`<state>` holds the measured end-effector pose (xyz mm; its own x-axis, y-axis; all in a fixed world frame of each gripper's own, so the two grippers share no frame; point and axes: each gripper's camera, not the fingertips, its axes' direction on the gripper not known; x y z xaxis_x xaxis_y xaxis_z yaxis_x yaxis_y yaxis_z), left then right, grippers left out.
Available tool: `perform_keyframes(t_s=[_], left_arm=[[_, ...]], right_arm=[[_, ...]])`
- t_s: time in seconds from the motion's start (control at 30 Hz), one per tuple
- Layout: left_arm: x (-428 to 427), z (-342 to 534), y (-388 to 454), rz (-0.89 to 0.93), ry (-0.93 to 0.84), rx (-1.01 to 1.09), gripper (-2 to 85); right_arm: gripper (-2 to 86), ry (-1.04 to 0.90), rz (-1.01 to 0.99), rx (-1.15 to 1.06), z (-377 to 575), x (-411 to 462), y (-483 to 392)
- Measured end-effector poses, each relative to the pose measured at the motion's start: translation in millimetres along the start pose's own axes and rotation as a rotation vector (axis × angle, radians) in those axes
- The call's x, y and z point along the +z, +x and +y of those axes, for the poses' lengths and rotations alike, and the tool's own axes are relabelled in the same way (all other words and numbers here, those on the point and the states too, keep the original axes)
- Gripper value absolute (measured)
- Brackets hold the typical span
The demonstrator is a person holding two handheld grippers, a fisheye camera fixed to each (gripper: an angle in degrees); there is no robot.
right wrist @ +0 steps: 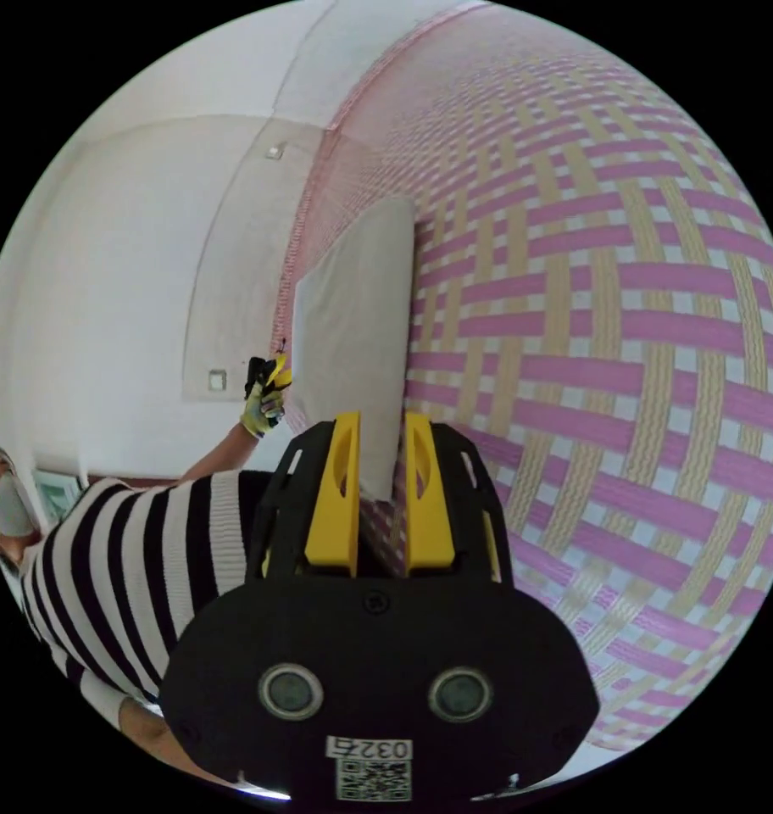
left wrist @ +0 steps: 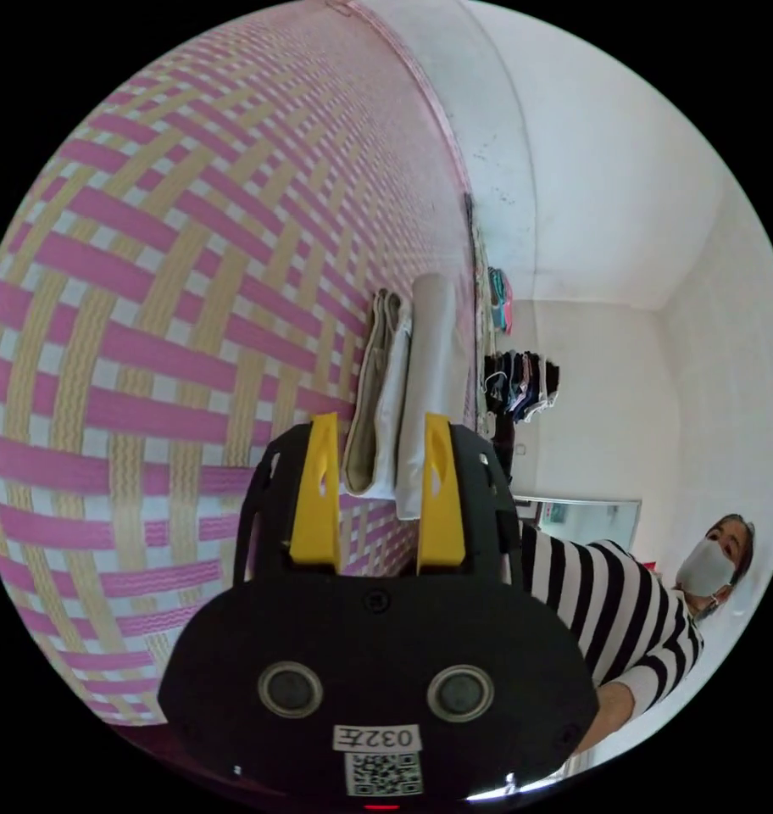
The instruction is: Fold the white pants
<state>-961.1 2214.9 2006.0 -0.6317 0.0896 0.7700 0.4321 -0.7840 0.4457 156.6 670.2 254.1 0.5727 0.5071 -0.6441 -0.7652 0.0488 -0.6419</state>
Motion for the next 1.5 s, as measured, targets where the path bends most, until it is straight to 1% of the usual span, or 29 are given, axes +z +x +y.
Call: perform_keyframes(t_s=[0.13, 0.23, 0.37, 0.43, 0.53, 0.63, 0.7, 0.77, 0.87, 0.9, 1.0, 1.07, 1.2, 1.3, 1.43, 1.5], left_arm=[[5.4, -35.4, -3.7, 0.039, -0.059, 0.011, 12.7], [13.2, -65.6, -3.7, 0.068, -0.121, 0.029, 15.2], [31.8, -100.8, 4.1, 0.029, -0.228, 0.088, 16.5], [38.1, -120.2, -0.8, 0.021, -0.283, 0.101, 15.9], [38.4, -136.8, -18.4, 0.039, -0.321, 0.102, 13.7], [39.3, -145.7, -38.8, 0.02, -0.308, 0.108, 10.5], [38.2, -148.1, -51.4, 0.004, -0.27, 0.114, 8.9], [36.8, -148.8, -68.9, 0.039, -0.229, 0.103, 7.6], [35.4, -149.0, -108.5, 0.188, -0.188, 0.043, 5.2], [33.5, -147.2, -119.1, 0.248, -0.167, 0.041, 4.5], [30.7, -137.9, -125.8, 0.224, -0.139, 0.089, 3.5], [30.8, -131.5, -128.6, 0.25, -0.132, 0.126, 3.2], [35.1, -124.0, -149.7, 0.466, -0.135, 0.181, 3.2], [51.2, -130.3, -166.6, 0.55, -0.208, 0.204, 3.2], [90.7, -147.6, -192.3, 0.573, -0.379, 0.231, 3.4], [108.1, -149.5, -202.5, 0.583, -0.442, 0.251, 3.6]], right_arm=[[11.1, -0.026, -0.048, 0.096, -40.2, 4.0, 34.1], [11.2, -0.051, -0.076, 0.121, -63.3, 15.7, 48.1], [11.4, -0.094, -0.072, 0.11, -84.8, 32.6, 57.1], [11.0, -0.118, -0.133, 0.119, -95.2, 47.1, 69.6], [9.7, -0.141, -0.154, 0.122, -103.4, 63.3, 85.8], [9.5, -0.143, -0.187, 0.116, -110.4, 81.3, 96.6], [9.0, -0.158, -0.166, 0.099, -115.4, 94.2, 98.8], [7.9, -0.177, -0.125, 0.09, -118.6, 106.2, 101.7], [5.9, -0.147, -0.093, 0.081, -111.5, 114.0, 110.3], [5.6, -0.104, -0.096, 0.071, -104.2, 111.8, 110.9], [5.3, 0.0, -0.13, 0.035, -76.6, 103.4, 107.0], [5.2, 0.039, -0.097, 0.009, -53.0, 100.0, 100.4], [5.2, 0.174, -0.051, -0.017, 17.6, 85.5, 90.4], [5.1, 0.28, -0.013, 0.009, 72.9, 76.9, 87.5], [5.1, 0.392, 0.112, 0.081, 150.6, 80.9, 82.2], [5.1, 0.445, 0.143, 0.115, 184.8, 86.0, 85.8]])
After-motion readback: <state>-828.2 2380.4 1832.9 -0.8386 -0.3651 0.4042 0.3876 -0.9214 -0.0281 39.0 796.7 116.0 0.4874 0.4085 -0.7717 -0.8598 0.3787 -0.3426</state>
